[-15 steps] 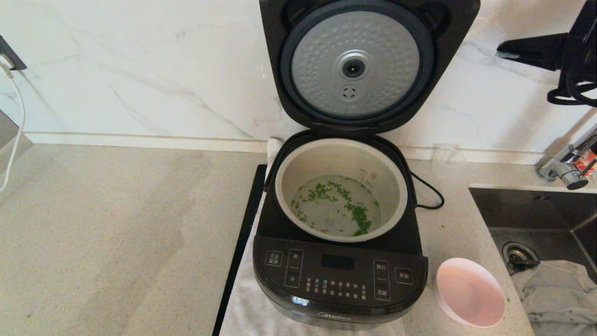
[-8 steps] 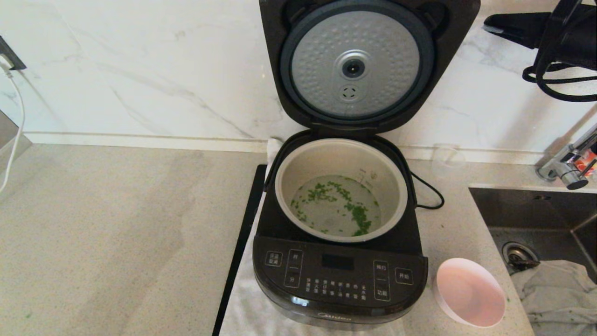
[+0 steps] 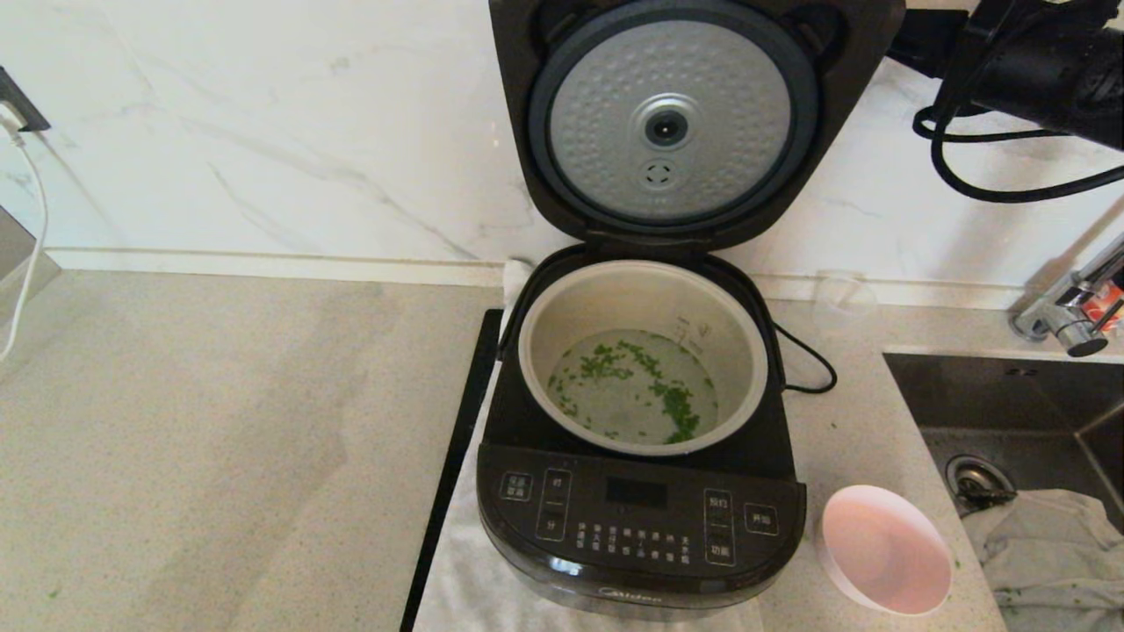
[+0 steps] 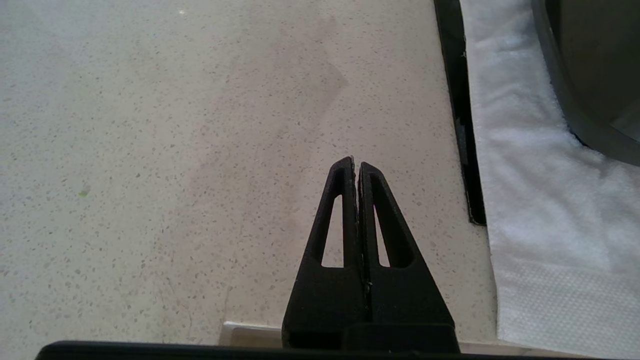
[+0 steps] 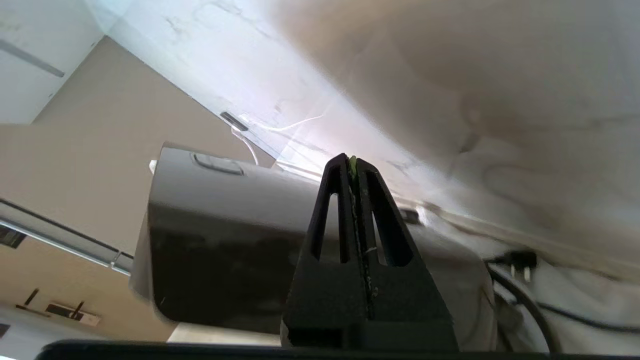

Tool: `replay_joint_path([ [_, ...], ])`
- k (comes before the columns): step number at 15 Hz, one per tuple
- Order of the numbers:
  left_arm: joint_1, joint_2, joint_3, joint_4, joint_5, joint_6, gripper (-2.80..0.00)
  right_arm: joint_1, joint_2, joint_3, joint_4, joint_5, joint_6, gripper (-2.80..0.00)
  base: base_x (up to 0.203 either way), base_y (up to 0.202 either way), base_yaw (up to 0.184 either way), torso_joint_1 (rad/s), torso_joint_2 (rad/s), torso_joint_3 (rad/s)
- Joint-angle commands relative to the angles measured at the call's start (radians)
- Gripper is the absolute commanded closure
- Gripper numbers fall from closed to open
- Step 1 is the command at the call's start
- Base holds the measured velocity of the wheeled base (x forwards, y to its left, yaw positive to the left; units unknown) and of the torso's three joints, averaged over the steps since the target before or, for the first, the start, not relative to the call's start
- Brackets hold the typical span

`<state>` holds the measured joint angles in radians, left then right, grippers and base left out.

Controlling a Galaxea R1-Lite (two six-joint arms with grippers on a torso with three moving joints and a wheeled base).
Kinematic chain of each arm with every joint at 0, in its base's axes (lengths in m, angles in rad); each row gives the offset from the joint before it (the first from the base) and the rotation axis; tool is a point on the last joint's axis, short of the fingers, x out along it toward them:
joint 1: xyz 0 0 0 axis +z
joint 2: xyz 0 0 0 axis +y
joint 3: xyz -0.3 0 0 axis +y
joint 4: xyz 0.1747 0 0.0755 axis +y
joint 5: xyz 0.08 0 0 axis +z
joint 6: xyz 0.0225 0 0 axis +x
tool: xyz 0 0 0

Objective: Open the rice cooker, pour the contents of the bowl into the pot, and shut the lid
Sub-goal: Close the rice cooker

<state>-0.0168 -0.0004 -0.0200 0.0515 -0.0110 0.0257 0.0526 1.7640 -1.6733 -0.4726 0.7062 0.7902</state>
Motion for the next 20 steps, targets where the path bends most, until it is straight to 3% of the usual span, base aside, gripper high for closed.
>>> replay_joint_path([
  [1, 0.0, -0.001, 0.0, 0.001, -0.001, 0.0, 0.0, 0.007, 0.043, -0.045, -0.005, 0.004, 0.005, 0.0, 0.0, 0.0, 0.0, 0.0, 0.0, 0.0],
  [9, 0.0, 0.0, 0.0, 0.001, 0.0, 0.0, 0.0, 0.104, 0.044, -0.067, 0.022, 0.015, 0.006, 0.0, 0.0, 0.0, 0.0, 0.0, 0.0, 0.0],
  [14, 0.0, -0.001, 0.0, 0.001, 0.0, 0.0, 0.0, 0.118, -0.042, -0.055, 0.196, 0.049, 0.007, 0.0, 0.0, 0.0, 0.0, 0.0, 0.0, 0.0],
  [20, 0.0, 0.0, 0.0, 0.001, -0.001, 0.0, 0.0, 0.119, -0.132, 0.119, 0.317, 0.048, 0.006, 0.0, 0.0, 0.0, 0.0, 0.0, 0.0, 0.0],
])
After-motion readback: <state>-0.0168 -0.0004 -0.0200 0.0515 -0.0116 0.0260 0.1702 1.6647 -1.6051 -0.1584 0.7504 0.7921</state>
